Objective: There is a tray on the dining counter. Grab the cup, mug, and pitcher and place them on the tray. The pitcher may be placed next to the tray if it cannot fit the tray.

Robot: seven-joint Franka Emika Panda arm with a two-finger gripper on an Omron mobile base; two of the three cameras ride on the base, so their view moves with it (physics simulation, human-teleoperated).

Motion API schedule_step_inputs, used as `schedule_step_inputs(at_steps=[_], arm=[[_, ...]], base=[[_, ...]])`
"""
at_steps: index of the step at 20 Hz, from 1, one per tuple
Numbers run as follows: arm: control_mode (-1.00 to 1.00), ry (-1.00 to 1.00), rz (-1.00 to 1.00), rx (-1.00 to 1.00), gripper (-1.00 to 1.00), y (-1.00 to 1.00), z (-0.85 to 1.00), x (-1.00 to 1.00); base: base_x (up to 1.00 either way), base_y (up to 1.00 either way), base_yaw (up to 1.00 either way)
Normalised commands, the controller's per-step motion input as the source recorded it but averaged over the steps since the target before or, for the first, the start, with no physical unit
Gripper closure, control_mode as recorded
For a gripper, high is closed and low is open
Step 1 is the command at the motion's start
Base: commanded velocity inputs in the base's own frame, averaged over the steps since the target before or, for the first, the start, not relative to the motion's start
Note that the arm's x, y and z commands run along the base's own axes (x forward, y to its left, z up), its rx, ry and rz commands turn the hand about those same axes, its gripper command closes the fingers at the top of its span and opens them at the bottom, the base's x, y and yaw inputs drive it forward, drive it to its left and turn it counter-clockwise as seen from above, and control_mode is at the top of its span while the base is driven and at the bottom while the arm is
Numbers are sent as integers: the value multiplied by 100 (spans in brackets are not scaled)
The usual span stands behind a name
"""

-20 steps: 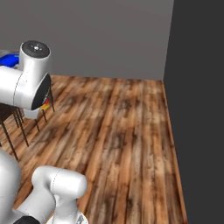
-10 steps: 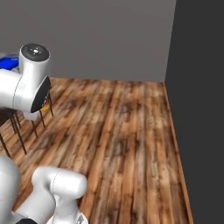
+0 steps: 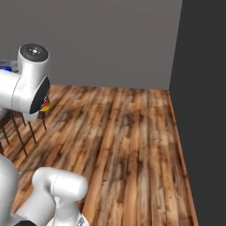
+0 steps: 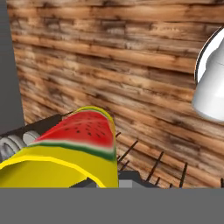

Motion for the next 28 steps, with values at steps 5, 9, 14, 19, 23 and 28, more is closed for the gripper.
schedule_step_inputs(at_steps=[5, 9, 14, 19, 23, 28], arm=[[100, 0, 0, 0, 100, 0, 0, 0], [100, 0, 0, 0, 100, 0, 0, 0], [100, 0, 0, 0, 100, 0, 0, 0], [100, 0, 0, 0, 100, 0, 0, 0], [100, 0, 0, 0, 100, 0, 0, 0], [100, 0, 0, 0, 100, 0, 0, 0]], base=[[100, 12, 0], [100, 20, 0], [100, 20, 10], [100, 1, 37], [100, 0, 58], [97, 0, 69]])
